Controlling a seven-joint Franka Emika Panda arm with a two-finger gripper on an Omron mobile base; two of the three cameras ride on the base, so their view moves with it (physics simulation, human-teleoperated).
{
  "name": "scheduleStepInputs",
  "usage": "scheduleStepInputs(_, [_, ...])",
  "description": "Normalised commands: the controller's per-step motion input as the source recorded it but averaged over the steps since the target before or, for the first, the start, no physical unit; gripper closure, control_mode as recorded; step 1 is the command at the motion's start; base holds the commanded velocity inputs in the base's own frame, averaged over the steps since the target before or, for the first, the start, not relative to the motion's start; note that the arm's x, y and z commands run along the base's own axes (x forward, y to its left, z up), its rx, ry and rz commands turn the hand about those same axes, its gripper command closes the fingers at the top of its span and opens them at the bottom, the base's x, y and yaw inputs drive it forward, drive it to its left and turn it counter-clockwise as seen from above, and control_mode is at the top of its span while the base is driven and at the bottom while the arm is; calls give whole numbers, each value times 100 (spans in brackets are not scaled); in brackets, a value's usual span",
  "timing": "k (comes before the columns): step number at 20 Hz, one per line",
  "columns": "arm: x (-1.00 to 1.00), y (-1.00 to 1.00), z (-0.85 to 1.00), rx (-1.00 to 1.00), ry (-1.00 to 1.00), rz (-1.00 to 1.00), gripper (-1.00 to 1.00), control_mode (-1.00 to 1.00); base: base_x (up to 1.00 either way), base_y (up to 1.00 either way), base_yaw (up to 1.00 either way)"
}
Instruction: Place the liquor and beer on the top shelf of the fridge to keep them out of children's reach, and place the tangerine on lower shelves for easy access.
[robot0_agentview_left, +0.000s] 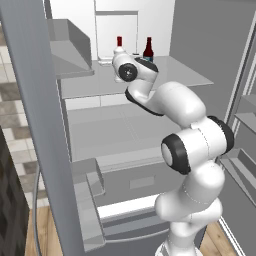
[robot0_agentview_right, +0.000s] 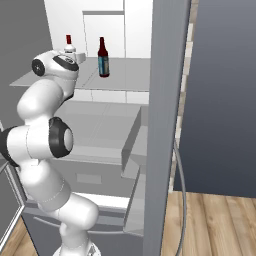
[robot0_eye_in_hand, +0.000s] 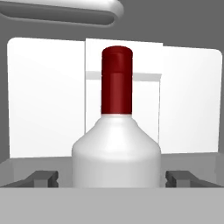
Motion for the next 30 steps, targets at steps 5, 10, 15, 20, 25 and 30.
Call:
scheduleStepInputs(5, [-1, 1, 0, 0, 0, 2, -100, -100, 0, 0, 0])
scheduleStepInputs(10, [-3, 7, 0, 0, 0, 7, -100, -100, 0, 0, 0])
scheduleStepInputs(15, [-1, 2, 3, 0, 0, 8, -100, -100, 0, 0, 0])
scheduleStepInputs(20, [0, 0, 9, 0, 0, 7, -100, -100, 0, 0, 0])
scheduleStepInputs(25, [-7, 0, 25, 0, 0, 8, -100, -100, 0, 0, 0])
scheduleStepInputs(30, [-33, 0, 33, 0, 0, 7, -100, -100, 0, 0, 0])
